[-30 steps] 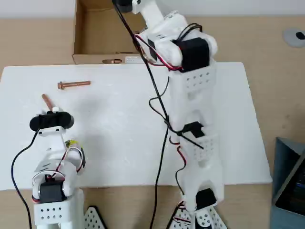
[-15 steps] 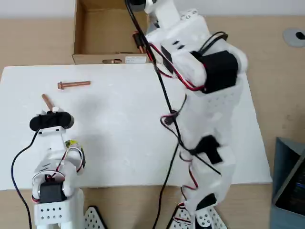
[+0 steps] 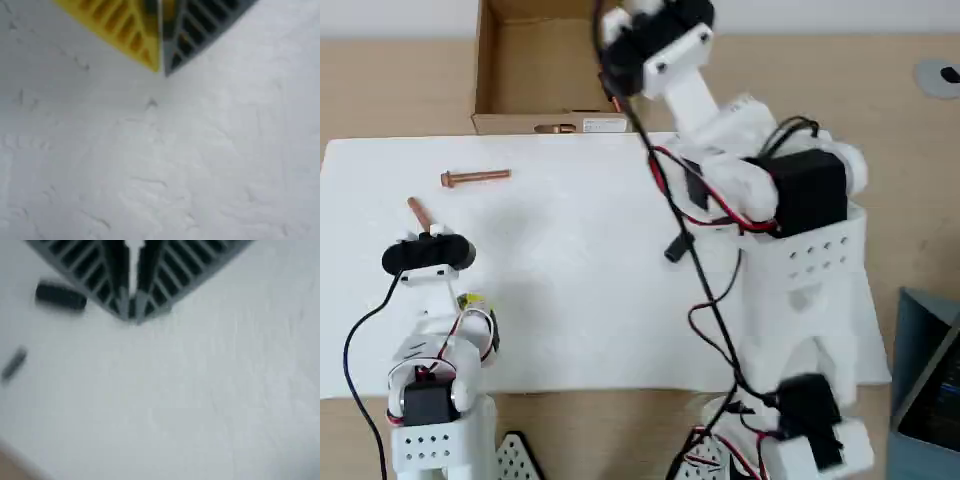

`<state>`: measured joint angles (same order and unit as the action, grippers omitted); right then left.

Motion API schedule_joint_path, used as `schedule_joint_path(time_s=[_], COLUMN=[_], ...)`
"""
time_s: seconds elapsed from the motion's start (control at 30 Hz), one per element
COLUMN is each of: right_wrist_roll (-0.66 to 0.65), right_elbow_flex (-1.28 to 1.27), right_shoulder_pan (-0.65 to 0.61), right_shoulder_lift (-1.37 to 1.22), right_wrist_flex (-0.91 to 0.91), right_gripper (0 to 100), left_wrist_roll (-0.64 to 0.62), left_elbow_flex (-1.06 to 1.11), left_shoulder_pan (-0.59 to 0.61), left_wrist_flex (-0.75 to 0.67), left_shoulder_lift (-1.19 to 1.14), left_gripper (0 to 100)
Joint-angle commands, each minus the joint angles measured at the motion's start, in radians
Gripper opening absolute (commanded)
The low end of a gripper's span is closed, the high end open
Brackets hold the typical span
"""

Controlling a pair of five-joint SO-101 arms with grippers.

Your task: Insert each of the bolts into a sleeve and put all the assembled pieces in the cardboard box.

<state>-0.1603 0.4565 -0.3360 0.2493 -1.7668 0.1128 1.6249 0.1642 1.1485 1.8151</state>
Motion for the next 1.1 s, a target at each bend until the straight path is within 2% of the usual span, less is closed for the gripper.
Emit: schedule_joint_path(time_s=[0.0, 0.1, 0.27, 0.4, 0.5, 0.63, 0.83, 1.07], right_wrist_roll=[0.011, 0.011, 0.018, 0.152, 0.203, 0.341, 0.562, 0.605], right_elbow_flex=[-0.179, -0.349, -0.628, -0.763, -0.816, -0.822, -0.684, -0.507], right_shoulder_pan=[0.077, 0.125, 0.148, 0.145, 0.145, 0.145, 0.139, 0.061], right_shoulder_lift=[0.076, 0.076, 0.076, 0.074, 0.048, -0.059, -0.217, -0.306], right_wrist_flex=[-0.014, -0.003, 0.153, 0.241, 0.279, 0.282, 0.261, 0.244], right_gripper=[0.9, 0.9, 0.9, 1.1, 1.2, 1.2, 1.2, 1.2], left_wrist_roll=[0.002, 0.002, 0.002, 0.002, 0.002, 0.0, 0.0, -0.002], left_elbow_flex=[-0.006, -0.006, -0.006, -0.006, -0.006, -0.006, -0.006, -0.006], left_shoulder_pan=[-0.002, -0.002, -0.002, -0.002, -0.002, -0.002, -0.002, -0.002], left_wrist_flex=[0.006, 0.005, 0.005, 0.005, 0.005, 0.005, 0.005, 0.005], left_shoulder_lift=[0.007, 0.007, 0.007, 0.007, 0.007, 0.007, 0.007, 0.007], left_gripper=[0, 0, 0, 0, 0, 0, 0, 0])
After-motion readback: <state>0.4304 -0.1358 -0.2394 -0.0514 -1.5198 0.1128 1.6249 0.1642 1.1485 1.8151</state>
